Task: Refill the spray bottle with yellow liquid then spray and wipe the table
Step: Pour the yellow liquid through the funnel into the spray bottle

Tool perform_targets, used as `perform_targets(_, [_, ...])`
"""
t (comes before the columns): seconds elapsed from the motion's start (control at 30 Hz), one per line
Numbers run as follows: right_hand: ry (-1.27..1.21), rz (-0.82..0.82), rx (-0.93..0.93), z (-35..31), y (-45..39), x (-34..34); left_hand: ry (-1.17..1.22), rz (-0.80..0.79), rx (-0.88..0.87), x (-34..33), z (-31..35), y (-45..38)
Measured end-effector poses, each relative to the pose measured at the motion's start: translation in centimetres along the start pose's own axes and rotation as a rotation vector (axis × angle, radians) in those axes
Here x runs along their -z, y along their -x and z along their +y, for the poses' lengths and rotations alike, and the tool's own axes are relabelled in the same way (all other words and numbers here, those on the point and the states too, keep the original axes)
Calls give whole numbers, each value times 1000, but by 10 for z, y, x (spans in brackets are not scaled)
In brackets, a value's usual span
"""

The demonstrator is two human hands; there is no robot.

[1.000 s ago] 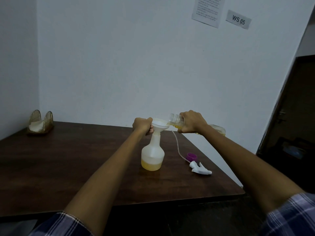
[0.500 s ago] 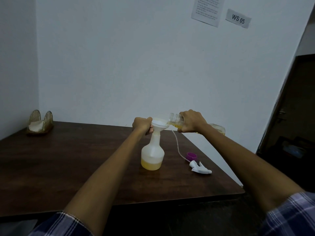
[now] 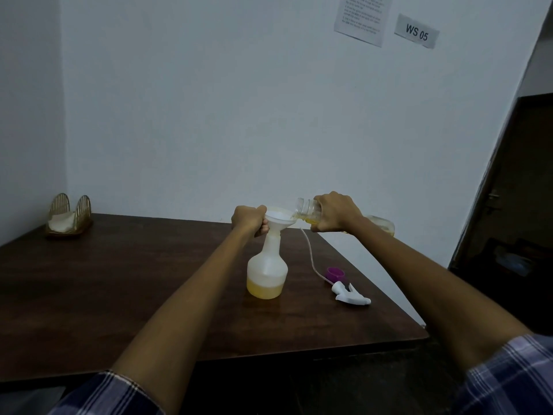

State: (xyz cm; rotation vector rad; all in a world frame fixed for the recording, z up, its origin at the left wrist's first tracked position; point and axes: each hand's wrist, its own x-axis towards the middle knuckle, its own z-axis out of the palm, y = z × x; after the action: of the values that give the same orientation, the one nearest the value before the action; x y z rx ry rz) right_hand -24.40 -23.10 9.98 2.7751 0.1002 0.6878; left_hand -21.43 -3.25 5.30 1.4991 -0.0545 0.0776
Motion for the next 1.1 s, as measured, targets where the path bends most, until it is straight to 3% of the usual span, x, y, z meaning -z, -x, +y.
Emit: perform_targets(1.1, [5, -9, -10, -2, -1, 2, -6, 9, -5, 1, -1, 1])
